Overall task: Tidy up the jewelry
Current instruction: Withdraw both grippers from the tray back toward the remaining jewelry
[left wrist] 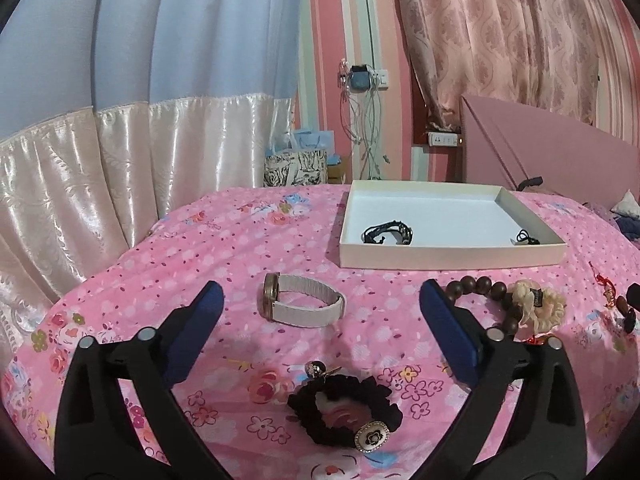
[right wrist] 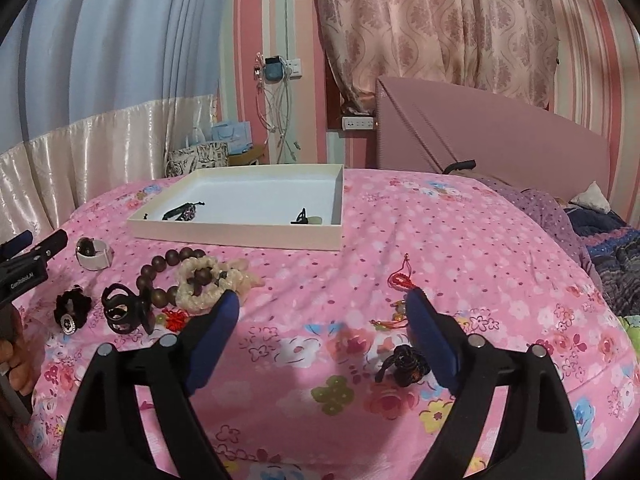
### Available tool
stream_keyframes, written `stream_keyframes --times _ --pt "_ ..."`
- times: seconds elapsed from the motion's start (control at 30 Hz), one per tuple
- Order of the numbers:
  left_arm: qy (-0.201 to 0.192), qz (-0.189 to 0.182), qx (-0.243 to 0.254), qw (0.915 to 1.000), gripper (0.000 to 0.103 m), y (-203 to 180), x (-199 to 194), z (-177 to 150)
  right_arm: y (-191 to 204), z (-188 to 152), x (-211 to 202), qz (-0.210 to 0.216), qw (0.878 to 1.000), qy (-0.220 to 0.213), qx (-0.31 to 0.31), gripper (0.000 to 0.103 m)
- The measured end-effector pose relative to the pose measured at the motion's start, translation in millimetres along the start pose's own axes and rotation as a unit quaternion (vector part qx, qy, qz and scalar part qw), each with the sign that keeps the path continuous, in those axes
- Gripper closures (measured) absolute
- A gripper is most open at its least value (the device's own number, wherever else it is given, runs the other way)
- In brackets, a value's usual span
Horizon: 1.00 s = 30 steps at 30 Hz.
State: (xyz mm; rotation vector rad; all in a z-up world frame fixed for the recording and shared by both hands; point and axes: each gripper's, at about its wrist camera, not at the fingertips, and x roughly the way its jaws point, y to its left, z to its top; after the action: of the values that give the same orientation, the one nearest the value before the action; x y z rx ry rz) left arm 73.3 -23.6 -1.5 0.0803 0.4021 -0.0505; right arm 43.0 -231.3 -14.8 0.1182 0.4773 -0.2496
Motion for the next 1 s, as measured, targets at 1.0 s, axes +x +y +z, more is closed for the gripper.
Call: stream_keyframes --times 1.0 --pt "0.059 -0.039 -0.031 0.997 0.004 50 -11 -14 -33 -22 -41 -0.036 0.998 -0.004 0.047 0.011"
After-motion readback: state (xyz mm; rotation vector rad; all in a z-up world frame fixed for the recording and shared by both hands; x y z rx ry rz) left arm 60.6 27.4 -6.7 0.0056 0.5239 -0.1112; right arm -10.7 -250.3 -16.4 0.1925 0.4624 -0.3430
